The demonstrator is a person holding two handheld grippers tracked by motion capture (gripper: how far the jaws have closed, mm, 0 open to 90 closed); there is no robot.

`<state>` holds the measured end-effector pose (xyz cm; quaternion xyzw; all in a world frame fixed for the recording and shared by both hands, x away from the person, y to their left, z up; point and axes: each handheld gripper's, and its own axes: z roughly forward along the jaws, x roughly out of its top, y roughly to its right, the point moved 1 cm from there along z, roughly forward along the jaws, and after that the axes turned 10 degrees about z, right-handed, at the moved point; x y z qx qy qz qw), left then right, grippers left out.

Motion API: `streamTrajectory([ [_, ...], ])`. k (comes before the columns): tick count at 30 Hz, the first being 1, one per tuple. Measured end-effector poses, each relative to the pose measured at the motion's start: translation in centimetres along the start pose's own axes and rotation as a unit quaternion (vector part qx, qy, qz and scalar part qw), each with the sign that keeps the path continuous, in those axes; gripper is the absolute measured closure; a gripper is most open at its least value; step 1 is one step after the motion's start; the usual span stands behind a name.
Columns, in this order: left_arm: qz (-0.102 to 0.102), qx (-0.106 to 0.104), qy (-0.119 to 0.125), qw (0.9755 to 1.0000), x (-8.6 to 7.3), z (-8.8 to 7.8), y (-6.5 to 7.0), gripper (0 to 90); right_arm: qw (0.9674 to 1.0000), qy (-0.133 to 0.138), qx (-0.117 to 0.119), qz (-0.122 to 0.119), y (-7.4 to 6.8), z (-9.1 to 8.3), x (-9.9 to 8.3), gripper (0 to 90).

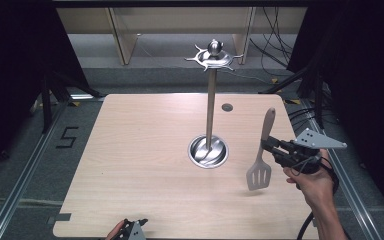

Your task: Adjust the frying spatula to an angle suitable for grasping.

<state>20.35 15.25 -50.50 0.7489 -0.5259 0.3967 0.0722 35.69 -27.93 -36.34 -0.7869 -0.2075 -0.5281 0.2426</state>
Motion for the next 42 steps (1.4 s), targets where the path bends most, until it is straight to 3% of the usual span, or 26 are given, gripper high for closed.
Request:
streamTrajectory([
  [2, 0.001, 0.0, 0.0, 1.0, 0.0, 0.0, 0.0, 15.5, 0.9999, -0.004, 0.007, -0.007, -0.2, 0.3, 0.3, 76.2],
  [3, 0.001, 0.0, 0.0, 1.0, 0.0, 0.0, 0.0, 15.5, 0.9997, -0.002, 0.008, -0.022, -0.3, 0.5, 0.7, 76.2],
  [6, 0.002, 0.001, 0.0, 1.0, 0.0, -0.1, 0.0, 15.5, 0.9998, -0.001, 0.017, -0.005, -0.6, 0.8, 0.9, 76.2],
  [7, 0.002, 0.001, 0.0, 1.0, 0.0, -0.1, 0.0, 15.5, 0.9997, 0.007, 0.015, -0.017, -0.8, 1.1, 1.3, 76.2],
  [12, -0.002, -0.004, 0.002, 1.0, 0.0, 0.0, 0.0, 15.5, 0.9994, -0.001, 0.028, -0.019, -1.7, 1.5, 2.4, 76.1],
  [13, 0.0, -0.003, 0.001, 1.0, 0.0, 0.0, 0.0, 15.5, 0.9992, 0.001, 0.026, -0.03, -1.7, 1.6, 2.6, 76.2],
  [14, 0.0, -0.002, 0.001, 1.0, 0.0, 0.0, 0.0, 15.5, 0.9994, -0.003, 0.027, -0.02, -2.0, 1.6, 2.8, 76.2],
  [16, 0.003, 0.0, 0.0, 1.0, 0.0, -0.1, -0.1, 15.5, 0.9995, 0.002, 0.024, -0.022, -2.1, 1.8, 3.1, 76.1],
  [17, 0.002, 0.0, 0.001, 1.0, 0.0, -0.1, 0.0, 15.5, 0.9989, 0.005, 0.029, -0.038, -2.2, 1.9, 3.6, 76.2],
  [23, 0.003, -0.002, -0.001, 1.0, 0.0, 0.0, 0.0, 15.5, 0.9986, 0.004, 0.038, -0.037, -3.0, 2.4, 5.0, 76.2],
  [25, 0.002, -0.004, 0.001, 1.0, 0.0, -0.1, 0.0, 15.5, 0.9979, 0.011, 0.033, -0.054, -3.1, 2.5, 5.5, 76.2],
  [31, -0.001, -0.005, 0.001, 1.0, 0.0, -0.1, 0.0, 15.5, 0.9974, 0.002, 0.051, -0.051, -3.7, 3.2, 7.0, 76.1],
  [42, 0.002, -0.005, 0.0, 1.0, 0.0, -0.1, 0.0, 15.5, 0.9976, 0.003, 0.056, -0.041, -4.3, 4.4, 8.4, 76.1],
])
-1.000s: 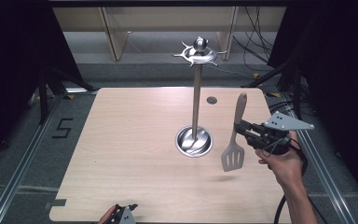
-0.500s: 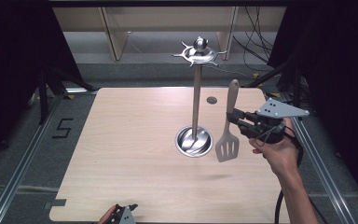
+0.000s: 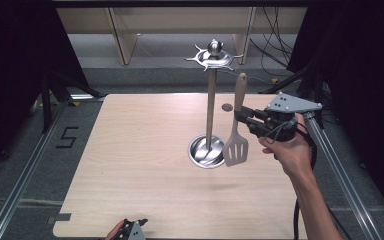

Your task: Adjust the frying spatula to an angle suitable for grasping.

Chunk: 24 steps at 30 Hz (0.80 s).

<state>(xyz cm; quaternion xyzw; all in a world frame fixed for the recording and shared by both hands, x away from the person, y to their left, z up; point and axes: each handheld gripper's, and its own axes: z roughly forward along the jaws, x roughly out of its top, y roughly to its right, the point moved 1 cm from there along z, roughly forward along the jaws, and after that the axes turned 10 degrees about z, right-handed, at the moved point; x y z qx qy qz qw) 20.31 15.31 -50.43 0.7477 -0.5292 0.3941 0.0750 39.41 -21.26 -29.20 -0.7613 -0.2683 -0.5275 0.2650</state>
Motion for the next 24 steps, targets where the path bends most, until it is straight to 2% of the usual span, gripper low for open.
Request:
streamTrajectory([
  [1, 0.002, 0.005, 0.002, 1.0, 0.0, 0.0, 0.0, 15.5, 1.0, 0.002, -0.002, -0.009, 0.0, 0.1, 0.4, 76.1],
  [6, -0.001, -0.004, 0.002, 1.0, 0.0, 0.1, 0.1, 15.5, 1.0, 0.003, 0.0, -0.007, -0.2, 0.5, 1.1, 76.1],
  [10, 0.003, 0.004, 0.001, 1.0, 0.0, 0.0, 0.0, 15.5, 1.0, -0.004, 0.001, -0.006, 0.1, 1.0, 1.2, 76.1],
  [11, 0.001, 0.004, 0.002, 1.0, 0.0, 0.1, 0.0, 15.4, 0.9999, -0.007, 0.007, 0.005, 0.2, 1.2, 1.2, 76.1],
  [13, 0.003, 0.003, 0.001, 1.0, 0.0, 0.0, 0.0, 15.5, 0.9999, -0.007, 0.01, 0.012, 0.4, 1.4, 1.1, 76.1],
  [16, 0.004, 0.003, 0.0, 1.0, 0.0, 0.0, 0.0, 15.5, 0.9998, -0.009, 0.016, 0.012, 0.6, 1.6, 1.2, 76.1],
  [17, 0.0, 0.002, 0.002, 1.0, 0.0, 0.1, 0.1, 15.4, 0.9995, -0.011, 0.021, 0.02, 0.5, 1.7, 1.2, 76.1],
  [19, 0.003, 0.003, -0.002, 1.0, 0.0, 0.1, 0.0, 15.5, 0.9996, -0.008, 0.023, 0.015, 0.6, 2.0, 1.2, 76.1],
  [20, 0.003, 0.003, -0.002, 1.0, 0.0, 0.1, 0.0, 15.4, 0.999, -0.014, 0.033, 0.028, 0.5, 2.0, 1.1, 76.1],
  [22, 0.0, 0.0, 0.001, 1.0, 0.0, 0.1, 0.1, 15.4, 0.9992, -0.02, 0.03, 0.019, 0.6, 2.2, 1.2, 76.1],
  [24, 0.002, 0.002, 0.001, 1.0, 0.0, 0.1, 0.1, 15.5, 0.999, -0.021, 0.03, 0.025, 0.6, 2.3, 1.2, 76.1],
])
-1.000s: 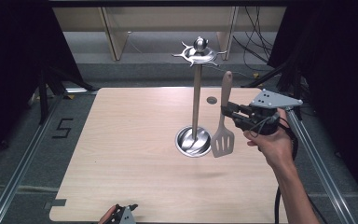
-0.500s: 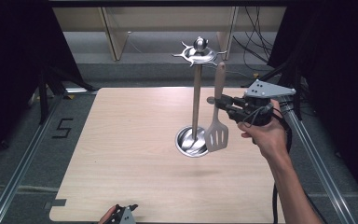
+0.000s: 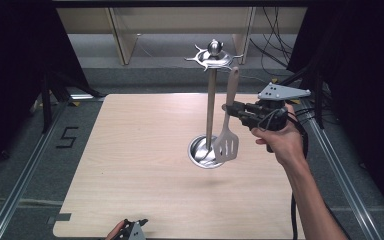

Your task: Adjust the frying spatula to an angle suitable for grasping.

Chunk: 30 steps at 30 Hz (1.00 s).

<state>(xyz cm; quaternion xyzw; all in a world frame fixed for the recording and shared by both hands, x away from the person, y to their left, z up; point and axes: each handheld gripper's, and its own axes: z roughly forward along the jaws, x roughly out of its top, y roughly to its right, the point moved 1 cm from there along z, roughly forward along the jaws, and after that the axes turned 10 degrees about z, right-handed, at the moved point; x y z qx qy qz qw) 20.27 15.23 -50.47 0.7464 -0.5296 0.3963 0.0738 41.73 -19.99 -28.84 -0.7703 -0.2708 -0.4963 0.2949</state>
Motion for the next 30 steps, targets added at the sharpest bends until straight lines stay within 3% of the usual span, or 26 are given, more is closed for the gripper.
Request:
streamTrajectory([
  [7, -0.004, -0.006, 0.001, 1.0, 0.0, 0.1, 0.1, 15.5, 1.0, 0.002, 0.003, 0.007, 0.1, 0.4, 0.0, 76.1],
  [8, -0.003, -0.005, 0.001, 1.0, 0.0, 0.1, 0.1, 15.5, 1.0, -0.004, 0.008, -0.004, 0.3, 0.4, 0.1, 76.0],
  [10, -0.004, -0.006, 0.001, 1.0, 0.0, 0.1, 0.1, 15.5, 0.9998, -0.008, 0.015, 0.013, 0.1, 0.5, 0.1, 75.9],
  [16, -0.002, -0.002, 0.001, 1.0, 0.0, 0.0, 0.0, 15.5, 0.9997, -0.004, 0.019, 0.014, 0.4, 0.7, 0.1, 74.2],
  [18, 0.0, 0.0, 0.0, 1.0, 0.0, 0.0, 0.0, 15.4, 0.9996, -0.005, 0.01, 0.025, 0.4, 0.5, 0.1, 71.1],
  [22, -0.003, -0.006, 0.0, 1.0, 0.0, 0.1, 0.1, 15.4, 0.9998, 0.002, 0.005, 0.019, 0.7, 0.2, 0.1, 67.7],
  [25, 0.004, -0.006, -0.005, 1.0, 0.0, 0.1, 0.0, 15.5, 0.9995, 0.003, 0.006, 0.03, 0.6, -0.1, 0.0, 66.4],
  [28, -0.005, -0.008, 0.002, 1.0, 0.0, 0.1, 0.1, 15.5, 0.9998, 0.009, -0.002, 0.016, 0.8, -0.6, -0.2, 62.3],
  [29, -0.004, -0.011, 0.0, 0.9999, 0.0, 0.1, 0.1, 15.4, 0.9995, 0.008, -0.003, 0.029, 0.7, -0.7, -0.3, 62.0],
  [30, -0.004, -0.011, 0.0, 0.9999, 0.0, 0.1, 0.1, 15.4, 0.9996, 0.007, 0.0, 0.026, 0.7, -0.9, -0.4, 61.1],
])
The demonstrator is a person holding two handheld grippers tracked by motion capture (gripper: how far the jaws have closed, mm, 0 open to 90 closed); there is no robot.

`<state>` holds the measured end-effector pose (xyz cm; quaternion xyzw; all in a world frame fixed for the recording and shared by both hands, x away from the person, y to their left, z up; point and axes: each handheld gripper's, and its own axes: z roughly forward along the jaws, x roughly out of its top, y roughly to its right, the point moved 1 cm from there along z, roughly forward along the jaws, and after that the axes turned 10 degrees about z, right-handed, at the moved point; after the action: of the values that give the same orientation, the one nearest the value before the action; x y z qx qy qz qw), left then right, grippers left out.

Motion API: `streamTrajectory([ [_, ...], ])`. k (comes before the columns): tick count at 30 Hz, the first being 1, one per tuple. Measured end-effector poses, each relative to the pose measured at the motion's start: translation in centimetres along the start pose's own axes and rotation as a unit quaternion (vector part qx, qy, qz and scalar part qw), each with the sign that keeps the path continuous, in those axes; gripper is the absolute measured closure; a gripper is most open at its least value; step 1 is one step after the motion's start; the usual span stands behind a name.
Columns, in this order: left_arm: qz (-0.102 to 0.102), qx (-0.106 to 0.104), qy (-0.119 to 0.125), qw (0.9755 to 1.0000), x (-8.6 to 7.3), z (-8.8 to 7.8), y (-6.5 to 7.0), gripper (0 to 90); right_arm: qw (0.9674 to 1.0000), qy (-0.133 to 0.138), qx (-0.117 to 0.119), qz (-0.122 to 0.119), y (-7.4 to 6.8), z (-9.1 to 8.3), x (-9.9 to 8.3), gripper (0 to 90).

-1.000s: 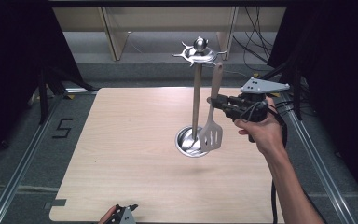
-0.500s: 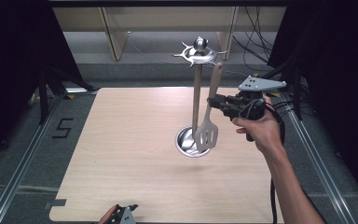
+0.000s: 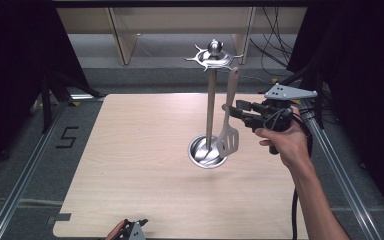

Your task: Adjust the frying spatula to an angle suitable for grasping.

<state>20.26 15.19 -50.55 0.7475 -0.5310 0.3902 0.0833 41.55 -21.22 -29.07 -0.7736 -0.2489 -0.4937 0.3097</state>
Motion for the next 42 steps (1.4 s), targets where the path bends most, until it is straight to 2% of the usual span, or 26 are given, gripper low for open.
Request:
streamTrajectory([
  [2, 0.002, 0.002, -0.002, 1.0, 0.0, 0.0, -0.1, 15.4, 1.0, 0.001, -0.003, 0.004, 0.0, -0.2, -0.1, 60.4],
  [3, 0.004, 0.003, -0.004, 1.0, 0.0, 0.0, -0.1, 15.5, 0.9999, 0.005, 0.004, 0.012, -0.1, -0.6, -0.5, 58.9],
  [4, 0.004, 0.003, -0.004, 1.0, 0.0, 0.0, -0.1, 15.4, 0.9999, 0.005, 0.004, 0.012, -0.1, -0.6, -0.5, 58.9],
  [5, 0.004, 0.008, -0.001, 1.0, 0.0, -0.1, -0.1, 15.5, 0.9999, 0.013, -0.003, -0.006, 0.2, -0.9, -0.6, 58.5],
  [8, 0.007, 0.009, -0.004, 0.9999, 0.0, -0.1, -0.2, 15.4, 1.0, 0.007, -0.004, 0.003, 0.0, -1.2, -0.9, 57.7],
  [11, 0.003, 0.01, -0.001, 0.9999, 0.0, -0.1, -0.1, 15.5, 0.9997, 0.009, -0.02, -0.013, -0.1, -1.8, -1.5, 55.4],
  [12, 0.007, 0.011, -0.004, 0.9999, 0.0, -0.1, -0.2, 15.5, 0.9996, 0.007, -0.027, -0.005, -0.3, -2.0, -1.7, 54.4],
  [15, 0.001, 0.006, 0.0, 1.0, 0.0, -0.1, -0.1, 15.4, 0.999, 0.006, -0.039, -0.02, -0.2, -2.4, -2.6, 52.9],
  [16, 0.001, 0.006, 0.0, 1.0, 0.0, -0.1, -0.1, 15.5, 0.999, 0.006, -0.039, -0.02, -0.2, -2.4, -2.6, 52.9],
  [17, 0.0, 0.005, 0.001, 1.0, 0.0, -0.1, -0.1, 15.4, 0.9989, -0.001, -0.043, -0.016, -0.1, -2.6, -3.4, 51.3],
  [20, 0.008, 0.017, -0.003, 0.9998, 0.0, -0.1, -0.2, 15.5, 0.9983, -0.001, -0.054, -0.019, 0.1, -2.8, -4.2, 49.9],
  [21, 0.001, 0.013, 0.0, 0.9999, 0.0, -0.1, -0.1, 15.5, 0.9982, -0.002, -0.059, -0.011, 0.3, -3.0, -5.0, 48.9],
  [25, 0.002, 0.008, 0.005, 1.0, 0.0, -0.1, -0.1, 15.4, 0.9983, -0.002, -0.059, 0.005, 0.6, -3.1, -6.3, 46.9],
  [26, 0.005, 0.008, 0.002, 0.9999, 0.0, -0.1, -0.1, 15.4, 0.9988, -0.002, -0.048, 0.008, 0.7, -3.0, -6.6, 46.6],
  [27, -0.002, 0.006, 0.01, 0.9999, 0.1, 0.0, 0.0, 15.4, 0.9987, 0.002, -0.047, 0.019, 0.8, -2.9, -7.3, 46.6],
  [28, -0.002, 0.006, 0.01, 0.9999, 0.1, 0.0, 0.0, 15.4, 0.9986, -0.006, -0.05, 0.016, 0.9, -2.8, -7.5, 46.2],
  [29, -0.001, 0.006, 0.008, 0.9999, 0.1, 0.0, 0.0, 15.4, 0.9985, -0.016, -0.045, 0.027, 0.7, -2.7, -7.7, 46.2],
  [30, 0.0, 0.007, 0.008, 0.9999, 0.1, -0.1, 0.0, 15.4, 0.9985, -0.01, -0.052, 0.017, 0.9, -2.7, -7.8, 46.2],
  [32, 0.002, 0.009, 0.007, 0.9999, 0.1, -0.1, 0.0, 15.4, 0.9983, -0.016, -0.049, 0.028, 0.6, -2.7, -8.2, 46.0],
  [33, 0.004, 0.011, 0.008, 0.9999, 0.1, -0.1, -0.1, 15.4, 0.9984, -0.013, -0.054, 0.005, 0.8, -2.7, -8.4, 45.7],
  [34, 0.004, 0.011, 0.008, 0.9999, 0.1, -0.1, -0.1, 15.4, 0.9984, -0.013, -0.054, 0.005, 0.8, -2.7, -8.4, 45.7],
  [35, 0.004, 0.008, 0.007, 0.9999, 0.1, -0.1, 0.0, 15.4, 0.9981, -0.026, -0.052, 0.017, 0.5, -2.8, -8.9, 44.4],
  [37, 0.003, 0.005, 0.008, 1.0, 0.1, -0.1, 0.1, 15.4, 0.9978, -0.034, -0.051, 0.026, 0.4, -2.8, -9.3, 43.4],
  [40, 0.006, 0.009, 0.009, 0.9999, 0.2, -0.2, 0.0, 15.4, 0.9976, -0.035, -0.056, 0.02, 0.6, -2.8, -9.7, 43.3],
  [41, 0.006, 0.003, 0.007, 1.0, 0.2, -0.1, 0.1, 15.4, 0.997, -0.048, -0.058, 0.02, 0.7, -2.9, -10.2, 43.0],
  [42, 0.006, 0.003, 0.007, 1.0, 0.2, -0.1, 0.1, 15.4, 0.9969, -0.043, -0.061, 0.026, 0.6, -2.9, -10.4, 42.9],
])
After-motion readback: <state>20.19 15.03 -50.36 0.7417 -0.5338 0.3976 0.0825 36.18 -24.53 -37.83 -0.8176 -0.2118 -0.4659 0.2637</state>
